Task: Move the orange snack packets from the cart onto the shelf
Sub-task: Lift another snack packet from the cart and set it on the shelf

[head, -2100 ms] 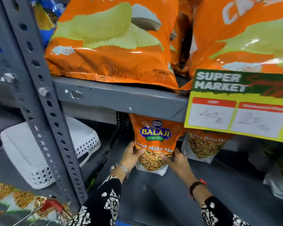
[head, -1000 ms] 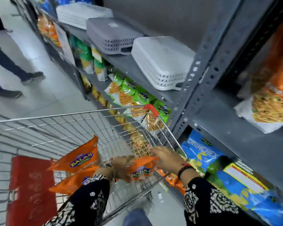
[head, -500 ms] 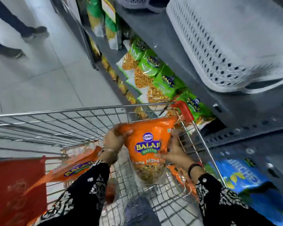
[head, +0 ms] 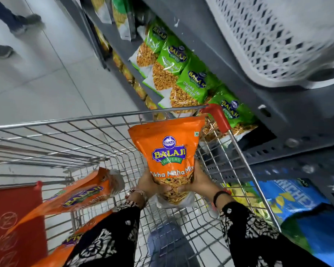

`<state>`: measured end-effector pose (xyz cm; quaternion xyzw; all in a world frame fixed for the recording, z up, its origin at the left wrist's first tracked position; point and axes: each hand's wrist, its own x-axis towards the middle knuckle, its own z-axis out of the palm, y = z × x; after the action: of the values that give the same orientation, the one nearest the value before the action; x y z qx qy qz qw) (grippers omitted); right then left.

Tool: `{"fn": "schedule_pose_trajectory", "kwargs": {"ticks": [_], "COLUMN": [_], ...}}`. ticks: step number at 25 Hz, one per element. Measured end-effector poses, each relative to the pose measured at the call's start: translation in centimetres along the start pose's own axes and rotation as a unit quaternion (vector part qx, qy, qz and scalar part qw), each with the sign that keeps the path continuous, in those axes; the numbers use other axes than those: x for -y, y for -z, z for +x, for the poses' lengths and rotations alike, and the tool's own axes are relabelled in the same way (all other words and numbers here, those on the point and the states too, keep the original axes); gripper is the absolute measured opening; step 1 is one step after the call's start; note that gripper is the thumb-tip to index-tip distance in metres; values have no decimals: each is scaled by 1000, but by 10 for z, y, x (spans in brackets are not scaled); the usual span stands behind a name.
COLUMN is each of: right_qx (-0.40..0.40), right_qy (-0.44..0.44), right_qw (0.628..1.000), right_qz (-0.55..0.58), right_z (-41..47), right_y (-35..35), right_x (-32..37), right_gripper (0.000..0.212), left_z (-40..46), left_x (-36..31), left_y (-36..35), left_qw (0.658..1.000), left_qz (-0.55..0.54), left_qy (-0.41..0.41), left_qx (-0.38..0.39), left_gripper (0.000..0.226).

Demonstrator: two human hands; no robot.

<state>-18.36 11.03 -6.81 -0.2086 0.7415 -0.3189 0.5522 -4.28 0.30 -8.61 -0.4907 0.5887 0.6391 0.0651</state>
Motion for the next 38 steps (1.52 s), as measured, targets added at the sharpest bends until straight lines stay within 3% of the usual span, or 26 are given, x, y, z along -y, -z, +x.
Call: {"fn": "schedule_pose_trajectory", "kwargs": {"ticks": [3,8,12,17,22,27,34,38], "right_qx": [-31,-101,-184,-294,-408,-529,-615,-615], "right_qy": [43,144,233,280,249,159,105,82], "right_qw": [999,984,955,913,876,832,780,778], "right_qz": [0,20,15,29,62,55,55,105], "right_z": [-39,-136,-237,-351,-440,-498,-513,-497], "right_y": [6,24,46,84,138,198,280,301], "right_x": [20,57,63,34,-23,-79,-117,-139], "right_gripper": [96,100,89,84,82,87,78,78], "left_z": [-32,-116,-201,-277,-315,-326,-305,-284], "left_x": [-27,-84,-127,-168,-200,-230,-270,-266], "left_y": [4,1,-21,-87,-196,-318,-439,-468], "left_qw": [999,986,962,922,896,865,852,853], "left_qz": [16,4,28,82,93,132,168,187], "left_qy": [-28,-164,-272,-374,-406,-424,-425,-418], "left_qx": [-22,-11,26,55,156,235,255,251], "left_gripper": [89,89,95,79,74,67,64,64]}}
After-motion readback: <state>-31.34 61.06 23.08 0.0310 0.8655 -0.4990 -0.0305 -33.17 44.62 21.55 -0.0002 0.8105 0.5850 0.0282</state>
